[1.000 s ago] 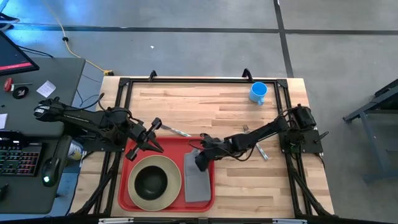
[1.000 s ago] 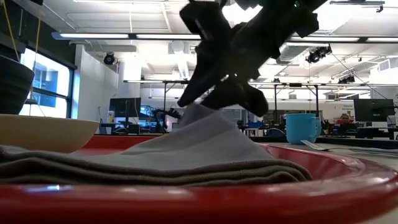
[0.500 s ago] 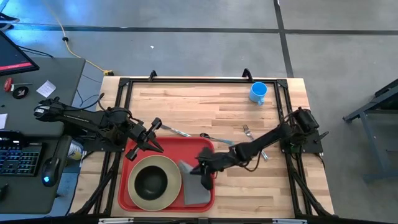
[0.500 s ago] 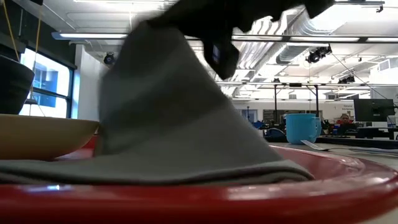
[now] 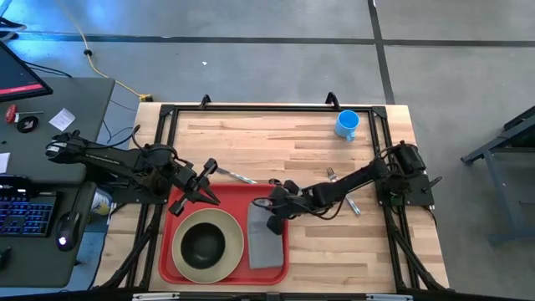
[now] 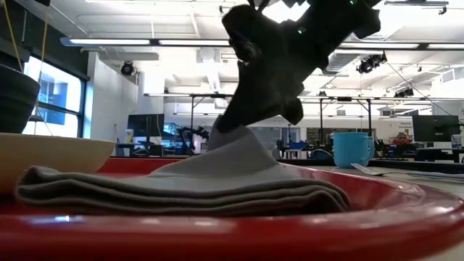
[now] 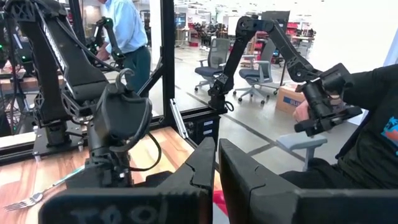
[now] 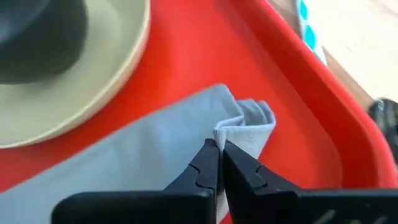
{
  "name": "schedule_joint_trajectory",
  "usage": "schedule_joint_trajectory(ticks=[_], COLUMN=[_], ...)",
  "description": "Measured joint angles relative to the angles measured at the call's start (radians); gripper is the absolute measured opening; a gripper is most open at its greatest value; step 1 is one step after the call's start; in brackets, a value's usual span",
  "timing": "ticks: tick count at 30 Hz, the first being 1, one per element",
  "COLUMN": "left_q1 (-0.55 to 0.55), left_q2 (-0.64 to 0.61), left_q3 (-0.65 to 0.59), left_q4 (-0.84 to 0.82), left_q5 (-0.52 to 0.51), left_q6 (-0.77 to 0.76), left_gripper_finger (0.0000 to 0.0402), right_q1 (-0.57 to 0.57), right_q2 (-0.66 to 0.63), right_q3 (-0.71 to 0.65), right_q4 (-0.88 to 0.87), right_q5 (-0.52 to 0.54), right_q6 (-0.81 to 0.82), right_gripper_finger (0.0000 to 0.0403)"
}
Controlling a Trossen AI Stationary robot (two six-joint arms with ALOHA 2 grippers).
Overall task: Set up tray
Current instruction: Put the gray napkin on the red serving tray to the right of the light brown plate
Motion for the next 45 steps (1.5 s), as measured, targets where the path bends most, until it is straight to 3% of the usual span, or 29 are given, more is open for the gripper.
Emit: schedule_joint_trajectory(ticks=[7,17,19,23,25,30,36,45], left_q1=[0.0,0.0,0.0,0.0,0.0,0.0,0.0,0.0], left_q2=[0.0,0.0,0.0,0.0,0.0,0.0,0.0,0.0], left_q3=[0.0,0.0,0.0,0.0,0.0,0.0,0.0,0.0], left_q4=[-0.002,-0.002,-0.008,-0.009,-0.009,-0.005,0.008,-0.001], left_q5=[0.0,-0.008,-0.008,-0.008,-0.009,-0.009,-0.01,-0.01], left_q6=[0.0,0.0,0.0,0.0,0.0,0.0,0.0,0.001], left_gripper_finger=[0.0056,0.0056,0.0056,0.0056,0.0056,0.0056,0.0056,0.0056], right_q1=[-0.008,-0.002,0.004,0.044,0.066,0.11,0.129,0.132], right_q2=[0.0,-0.08,-0.122,-0.186,-0.182,-0.099,0.041,0.221], right_q3=[-0.002,-0.002,-0.002,0.0,0.0,-0.001,0.002,0.152], right_q4=[-0.127,0.118,0.098,0.012,-0.009,-0.001,0.061,0.014], right_q5=[0.1,-0.026,-0.033,0.05,0.031,-0.091,-0.116,-0.256], right_q6=[0.105,-0.12,-0.166,-0.238,-0.236,-0.145,-0.136,-0.17], right_gripper_finger=[0.0054,0.0134,0.0149,0.0162,0.0161,0.0157,0.0156,0.0156])
